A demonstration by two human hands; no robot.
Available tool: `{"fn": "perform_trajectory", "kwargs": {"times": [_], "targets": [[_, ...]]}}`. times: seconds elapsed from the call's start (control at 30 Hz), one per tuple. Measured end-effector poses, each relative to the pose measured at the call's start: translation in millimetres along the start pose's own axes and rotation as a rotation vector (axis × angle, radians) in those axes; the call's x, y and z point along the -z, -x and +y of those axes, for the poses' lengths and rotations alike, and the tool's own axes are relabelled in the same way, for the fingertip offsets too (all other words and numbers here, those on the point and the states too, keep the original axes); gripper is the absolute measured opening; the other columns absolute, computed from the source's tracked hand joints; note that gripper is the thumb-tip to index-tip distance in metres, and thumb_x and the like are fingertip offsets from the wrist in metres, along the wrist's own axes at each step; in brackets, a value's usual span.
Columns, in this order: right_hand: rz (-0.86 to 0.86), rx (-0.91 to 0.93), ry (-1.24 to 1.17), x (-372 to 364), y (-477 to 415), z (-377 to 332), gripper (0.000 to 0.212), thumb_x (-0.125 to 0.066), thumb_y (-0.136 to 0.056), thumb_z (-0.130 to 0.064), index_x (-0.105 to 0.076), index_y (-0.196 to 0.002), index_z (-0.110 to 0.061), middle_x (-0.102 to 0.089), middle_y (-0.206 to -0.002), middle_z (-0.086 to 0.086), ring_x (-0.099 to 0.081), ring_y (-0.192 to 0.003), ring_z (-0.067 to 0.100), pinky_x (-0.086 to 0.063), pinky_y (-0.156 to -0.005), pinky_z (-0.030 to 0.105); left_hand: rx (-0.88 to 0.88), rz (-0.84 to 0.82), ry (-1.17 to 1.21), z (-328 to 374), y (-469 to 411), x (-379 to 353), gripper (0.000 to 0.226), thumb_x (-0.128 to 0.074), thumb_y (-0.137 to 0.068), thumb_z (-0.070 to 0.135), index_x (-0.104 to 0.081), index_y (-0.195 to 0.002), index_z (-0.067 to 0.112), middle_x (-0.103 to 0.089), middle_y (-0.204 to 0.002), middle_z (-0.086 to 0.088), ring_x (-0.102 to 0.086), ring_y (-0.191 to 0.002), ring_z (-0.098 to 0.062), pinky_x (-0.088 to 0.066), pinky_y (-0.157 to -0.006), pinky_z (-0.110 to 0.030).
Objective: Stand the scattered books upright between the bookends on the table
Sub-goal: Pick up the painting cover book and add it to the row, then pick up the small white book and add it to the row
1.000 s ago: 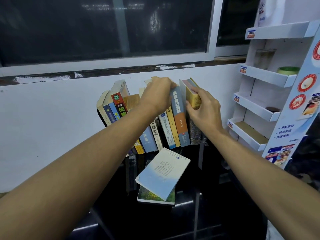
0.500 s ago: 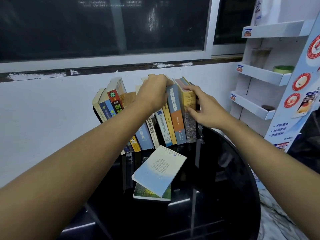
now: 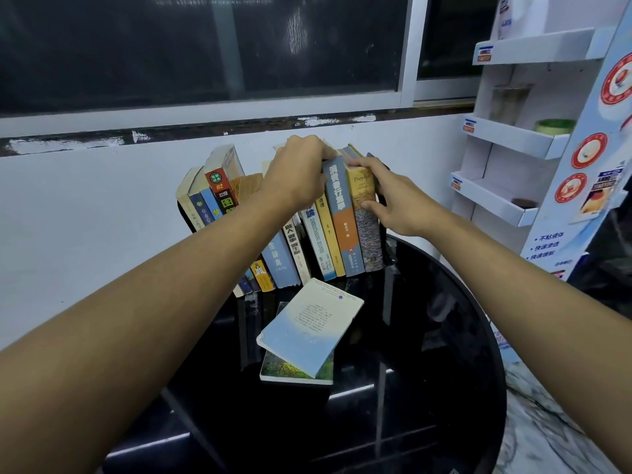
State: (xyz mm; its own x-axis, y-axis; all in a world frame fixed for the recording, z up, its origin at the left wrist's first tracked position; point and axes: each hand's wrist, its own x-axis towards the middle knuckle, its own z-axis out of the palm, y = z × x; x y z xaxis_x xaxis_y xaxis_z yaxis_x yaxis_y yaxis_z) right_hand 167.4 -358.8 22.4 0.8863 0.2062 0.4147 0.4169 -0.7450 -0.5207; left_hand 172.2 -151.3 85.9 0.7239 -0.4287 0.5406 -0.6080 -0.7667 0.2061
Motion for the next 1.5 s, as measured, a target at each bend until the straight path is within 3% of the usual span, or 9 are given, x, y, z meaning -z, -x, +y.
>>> {"fn": "perform_trajectory", "kwargs": {"times": [0.37,0.57,0.7,0.77,0.9,1.07,1.27,1.43,1.5], "targets": [[-0.025,-0.037,0.028,0,-7,-4,0.069,-0.061,-0.099,-0.008,-0.026,-0.148,-0.042,-0.056,-0.136,-0.001,-0.056,-0.118,0.014,-0.053,-0.092,0.031,0.01,-0.02,0.004,2,1,2,0.031,-0.062,-0.099,0.014,-0.068,-0.129,0.015,-0.069,-0.128,-0.011,-0.061,-0.117,-0.029,-0.06,-0.087,-0.043],[-0.051,-0.003,0.043,11,2,-13,0.072,-0.064,-0.097,-0.009,-0.027,-0.151,-0.04,-0.052,-0.138,-0.004,-0.054,-0.118,0.009,-0.052,-0.093,0.028,-0.016,-0.086,-0.019,0,4,8,0.033,-0.064,-0.097,0.017,-0.066,-0.13,0.012,-0.066,-0.129,-0.011,-0.056,-0.124,-0.029,-0.055,-0.097,-0.046],[-0.065,-0.016,0.043,17,14,-23,0.078,-0.066,-0.097,-0.016,-0.02,-0.155,-0.035,-0.05,-0.137,-0.007,-0.051,-0.119,0.008,-0.048,-0.09,0.023,-0.059,-0.075,0.049,-1,25,13,0.048,-0.063,-0.098,0.016,-0.054,-0.145,0.014,-0.053,-0.15,-0.009,-0.039,-0.147,-0.02,-0.034,-0.116,-0.031],[-0.065,-0.007,0.066,20,24,-27,0.08,-0.068,-0.096,-0.02,-0.017,-0.156,-0.035,-0.048,-0.146,-0.004,-0.049,-0.121,0.009,-0.045,-0.089,0.02,-0.09,-0.064,0.09,-2,42,15,0.051,-0.065,-0.097,0.016,-0.052,-0.147,0.016,-0.049,-0.153,-0.003,-0.033,-0.149,-0.012,-0.022,-0.115,-0.021],[-0.03,0.002,0.252,19,49,-28,0.077,-0.066,-0.095,-0.039,-0.017,-0.154,-0.039,-0.04,-0.156,-0.004,-0.051,-0.13,0.019,-0.05,-0.102,0.046,-0.108,-0.111,0.122,-14,74,11,0.05,-0.066,-0.098,0.025,-0.054,-0.146,0.021,-0.052,-0.151,0.005,-0.04,-0.145,-0.01,-0.028,-0.121,-0.031],[-0.043,0.002,0.376,5,80,-34,0.051,-0.061,-0.096,-0.048,-0.047,-0.141,-0.027,-0.047,-0.135,-0.009,-0.053,-0.115,0.012,-0.052,-0.095,0.045,-0.054,-0.253,0.129,-35,116,-3,0.05,-0.067,-0.096,0.034,-0.056,-0.144,0.024,-0.055,-0.147,0.007,-0.047,-0.138,-0.011,-0.033,-0.114,-0.026],[-0.215,-0.053,0.371,-31,111,-42,0.04,-0.062,-0.093,-0.052,-0.063,-0.122,-0.024,-0.053,-0.113,-0.01,-0.052,-0.099,0.007,-0.053,-0.09,0.036,0.101,-0.431,0.097,-62,148,-20,0.051,-0.068,-0.094,0.042,-0.06,-0.139,0.019,-0.06,-0.118,0.003,-0.061,-0.101,-0.012,-0.052,-0.086,-0.028],[-0.276,-0.108,0.362,-56,127,-42,0.041,-0.06,-0.093,-0.056,-0.065,-0.119,-0.024,-0.054,-0.11,-0.011,-0.048,-0.101,0.006,-0.049,-0.087,0.03,0.152,-0.526,0.067,-70,166,-29,0.013,-0.069,-0.094,0.034,-0.065,-0.097,0.022,-0.068,-0.105,-0.01,-0.062,-0.084,-0.021,-0.049,-0.073,-0.029],[-0.287,-0.133,0.364,-65,132,-43,0.041,-0.059,-0.093,-0.058,-0.066,-0.117,-0.024,-0.053,-0.107,-0.011,-0.047,-0.105,0.008,-0.048,-0.087,0.031,0.158,-0.548,0.072,-74,171,-35,0.024,-0.068,-0.094,0.035,-0.071,-0.095,0.011,-0.07,-0.101,-0.011,-0.063,-0.085,-0.02,-0.05,-0.073,-0.03]]}}
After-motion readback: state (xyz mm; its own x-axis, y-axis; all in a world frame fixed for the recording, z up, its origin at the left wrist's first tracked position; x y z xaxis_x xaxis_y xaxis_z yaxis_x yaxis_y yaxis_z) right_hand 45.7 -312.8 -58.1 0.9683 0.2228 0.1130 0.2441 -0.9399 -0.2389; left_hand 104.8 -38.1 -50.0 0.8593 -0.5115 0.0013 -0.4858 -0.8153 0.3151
